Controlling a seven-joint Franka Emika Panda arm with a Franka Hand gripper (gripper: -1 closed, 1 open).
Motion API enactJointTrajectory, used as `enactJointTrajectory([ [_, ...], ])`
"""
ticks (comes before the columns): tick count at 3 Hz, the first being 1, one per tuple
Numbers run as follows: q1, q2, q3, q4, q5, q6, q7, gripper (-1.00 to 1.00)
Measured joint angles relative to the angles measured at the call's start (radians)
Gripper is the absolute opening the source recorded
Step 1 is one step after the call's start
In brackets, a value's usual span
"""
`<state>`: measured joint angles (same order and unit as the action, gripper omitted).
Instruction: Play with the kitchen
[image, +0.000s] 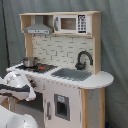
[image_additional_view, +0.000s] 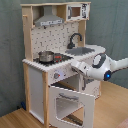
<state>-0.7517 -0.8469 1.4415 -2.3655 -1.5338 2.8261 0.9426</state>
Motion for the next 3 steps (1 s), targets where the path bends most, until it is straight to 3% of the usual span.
enactJointTrajectory([
  [3, 0.001, 0.000, 0.000, 0.000, 0.000, -0.001, 0.327, -1.00],
])
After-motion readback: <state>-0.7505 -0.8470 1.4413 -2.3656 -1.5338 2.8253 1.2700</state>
